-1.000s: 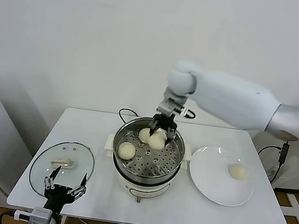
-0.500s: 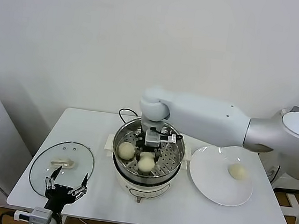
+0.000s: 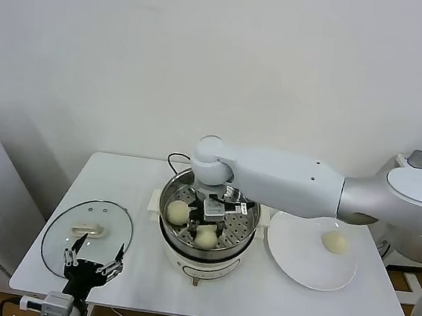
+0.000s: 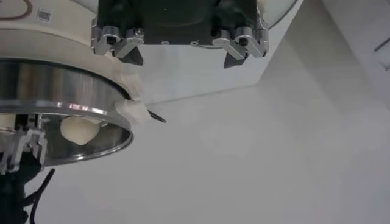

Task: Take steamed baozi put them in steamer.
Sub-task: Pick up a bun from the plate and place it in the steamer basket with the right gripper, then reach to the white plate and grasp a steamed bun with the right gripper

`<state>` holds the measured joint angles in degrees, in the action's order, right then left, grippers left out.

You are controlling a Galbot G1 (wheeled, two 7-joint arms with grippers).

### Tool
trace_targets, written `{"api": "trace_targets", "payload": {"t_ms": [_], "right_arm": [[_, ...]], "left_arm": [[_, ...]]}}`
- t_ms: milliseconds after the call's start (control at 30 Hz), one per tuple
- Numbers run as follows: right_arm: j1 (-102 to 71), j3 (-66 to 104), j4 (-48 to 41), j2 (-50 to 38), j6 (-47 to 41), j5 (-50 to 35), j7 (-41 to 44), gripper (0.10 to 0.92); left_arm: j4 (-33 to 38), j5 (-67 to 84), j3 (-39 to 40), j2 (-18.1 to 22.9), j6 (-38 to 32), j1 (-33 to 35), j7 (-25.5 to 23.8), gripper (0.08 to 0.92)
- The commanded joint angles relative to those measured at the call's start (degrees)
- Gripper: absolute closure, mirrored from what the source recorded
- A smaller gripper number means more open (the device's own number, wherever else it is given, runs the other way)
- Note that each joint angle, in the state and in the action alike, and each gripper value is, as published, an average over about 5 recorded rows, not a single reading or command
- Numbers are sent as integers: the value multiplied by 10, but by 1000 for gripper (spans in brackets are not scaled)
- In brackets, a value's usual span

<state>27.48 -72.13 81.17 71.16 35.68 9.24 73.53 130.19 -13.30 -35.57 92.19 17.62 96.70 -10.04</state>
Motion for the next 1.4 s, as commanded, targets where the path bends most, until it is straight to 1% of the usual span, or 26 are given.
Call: {"api": "trace_targets", "payload": {"t_ms": [33,167,267,367,567,633,700,833,967,1100,1200,1267,1400], "right_arm": [[-2,8,9,-2,-22,8,-23,349],[15,23,23,-23,-42,-8,-20,241],[37,40,38,-63,-66,-32,-12,208],[60,71,48,-120,-121,-69,10,203],[98,106,14,-241,-311,-181,53,203],[102,111,3,-285,-374,-189,63,203],[99,119,-6,-332,-424,-180,72,203],[76,129,-20,-402,-487,-147,71,203],[47,139,-45,-439,-489,-103,60,203],[-31,202,-76,-447,-479,-57,47,203],[-118,270,-107,-436,-464,-28,40,203],[-168,315,-133,-421,-439,-4,40,203],[-236,393,-193,-377,-394,64,36,203]], "left_arm": [[-1,-1,0,26,0,0,-1,177],[-2,-2,1,26,1,0,-2,177],[-1,-3,2,28,4,-1,-3,177],[-1,-3,1,28,7,-4,-5,177],[3,2,1,26,12,-6,-14,177],[5,7,1,24,13,-6,-17,177],[7,14,0,22,16,-7,-20,177],[6,24,-3,24,25,-14,-26,177],[4,35,-1,25,34,-20,-34,177],[2,43,1,27,38,-20,-38,177],[6,44,2,28,40,-17,-40,177],[8,44,2,28,41,-15,-40,177],[7,43,0,28,42,-7,-40,177]]}}
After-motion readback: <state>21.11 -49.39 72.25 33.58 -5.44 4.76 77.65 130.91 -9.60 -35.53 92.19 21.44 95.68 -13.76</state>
